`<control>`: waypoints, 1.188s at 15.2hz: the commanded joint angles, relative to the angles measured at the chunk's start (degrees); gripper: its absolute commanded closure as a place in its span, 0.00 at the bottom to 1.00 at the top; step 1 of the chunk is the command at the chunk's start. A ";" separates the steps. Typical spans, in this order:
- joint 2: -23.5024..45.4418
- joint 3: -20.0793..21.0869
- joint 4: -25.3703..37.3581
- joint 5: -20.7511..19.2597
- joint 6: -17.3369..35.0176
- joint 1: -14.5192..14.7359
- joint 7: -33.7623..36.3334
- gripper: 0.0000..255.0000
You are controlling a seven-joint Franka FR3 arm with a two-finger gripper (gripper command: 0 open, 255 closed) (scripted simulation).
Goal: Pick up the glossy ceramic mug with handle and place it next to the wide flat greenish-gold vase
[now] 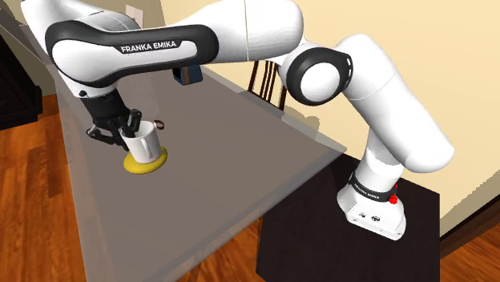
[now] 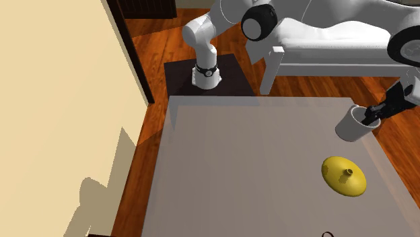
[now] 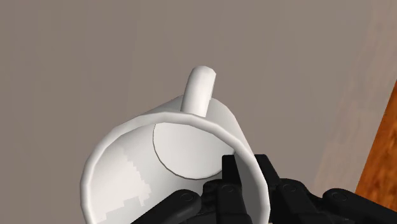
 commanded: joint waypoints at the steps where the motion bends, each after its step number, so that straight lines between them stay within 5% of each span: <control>1: 0.39 0.00 -0.70 -0.06 1.14 0.18 0.34 1.00; 18: 0.85 -0.11 -13.10 -0.39 13.90 -0.73 1.20 1.00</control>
